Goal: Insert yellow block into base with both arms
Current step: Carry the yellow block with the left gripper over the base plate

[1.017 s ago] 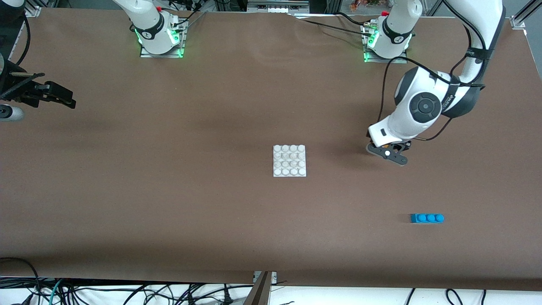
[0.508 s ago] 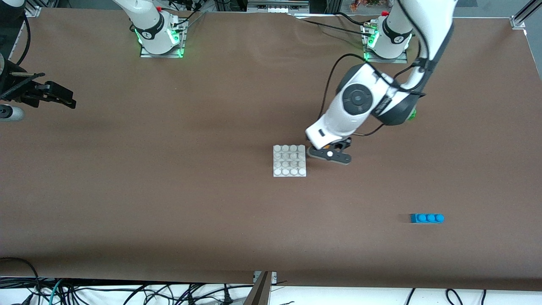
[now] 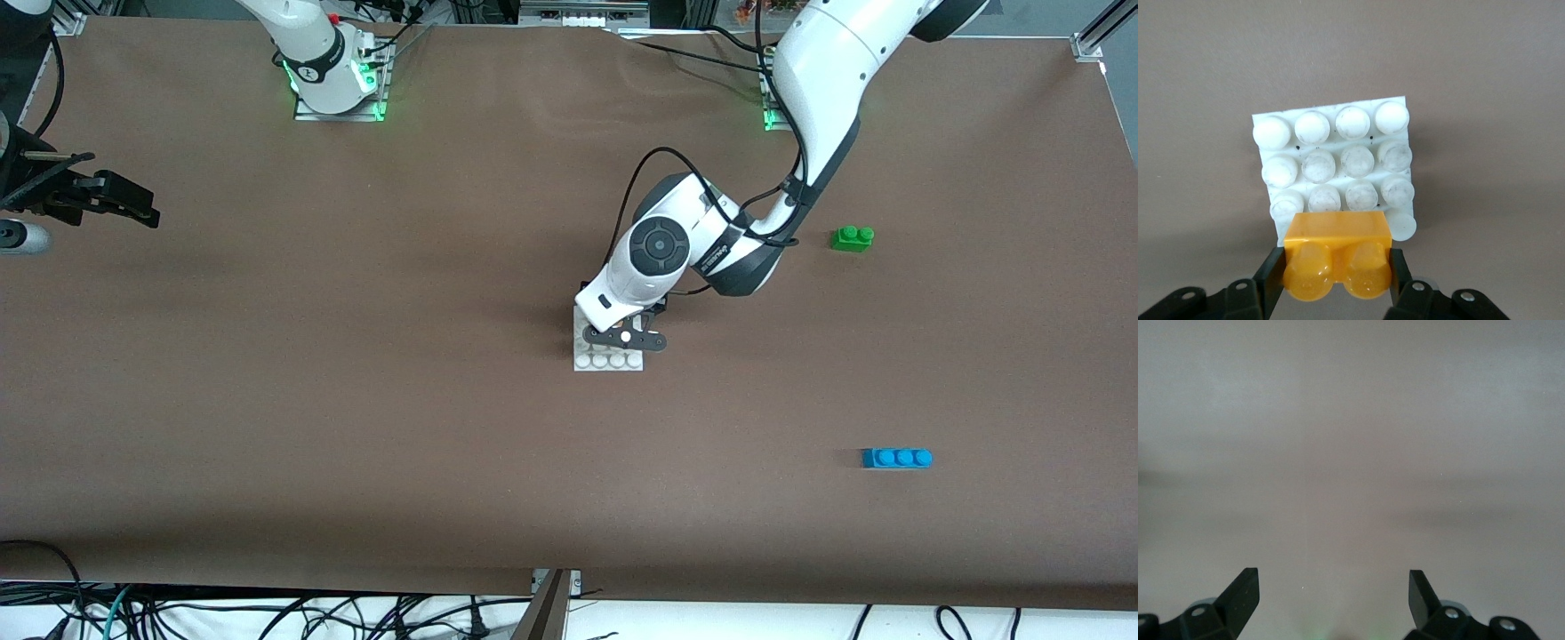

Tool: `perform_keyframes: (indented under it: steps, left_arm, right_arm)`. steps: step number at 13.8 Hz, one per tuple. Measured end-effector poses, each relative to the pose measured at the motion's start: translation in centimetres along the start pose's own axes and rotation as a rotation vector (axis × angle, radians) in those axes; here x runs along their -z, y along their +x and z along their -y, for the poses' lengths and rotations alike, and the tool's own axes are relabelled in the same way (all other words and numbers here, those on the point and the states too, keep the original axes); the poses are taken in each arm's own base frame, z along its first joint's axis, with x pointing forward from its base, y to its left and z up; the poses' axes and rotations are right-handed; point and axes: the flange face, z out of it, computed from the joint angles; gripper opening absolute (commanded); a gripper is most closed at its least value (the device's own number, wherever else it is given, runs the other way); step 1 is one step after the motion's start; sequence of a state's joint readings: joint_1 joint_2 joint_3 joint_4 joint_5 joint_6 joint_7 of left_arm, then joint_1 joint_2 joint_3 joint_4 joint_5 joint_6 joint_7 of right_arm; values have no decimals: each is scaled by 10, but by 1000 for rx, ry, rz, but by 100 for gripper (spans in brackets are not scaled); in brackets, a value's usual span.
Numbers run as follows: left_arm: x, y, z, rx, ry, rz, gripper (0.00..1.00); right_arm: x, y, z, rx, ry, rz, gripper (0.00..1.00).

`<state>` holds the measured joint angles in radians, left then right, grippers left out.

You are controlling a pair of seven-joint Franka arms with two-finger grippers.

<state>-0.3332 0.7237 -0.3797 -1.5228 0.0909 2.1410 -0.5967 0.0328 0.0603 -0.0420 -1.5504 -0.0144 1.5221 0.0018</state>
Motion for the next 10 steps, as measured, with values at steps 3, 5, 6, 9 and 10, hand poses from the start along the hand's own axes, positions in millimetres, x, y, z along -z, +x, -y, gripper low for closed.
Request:
perform_keyframes:
  steps: [3, 5, 6, 9, 10]
  left_arm:
    - [-4, 3, 1, 5, -2, 3, 36]
    - [-5, 4, 2, 7, -2, 2, 36]
    - [-6, 5, 2, 8, -2, 3, 36]
    - [-13, 9, 5, 14, 2, -2, 36]
    - [-15, 10, 4, 13, 4, -7, 36]
  right_arm:
    - [0, 0, 0, 0, 0, 0, 99]
    - [0, 0, 0, 0, 0, 0, 99]
    - [0, 0, 0, 0, 0, 0, 99]
    - [0, 0, 0, 0, 0, 0, 99]
    - [0, 0, 0, 0, 0, 0, 99]
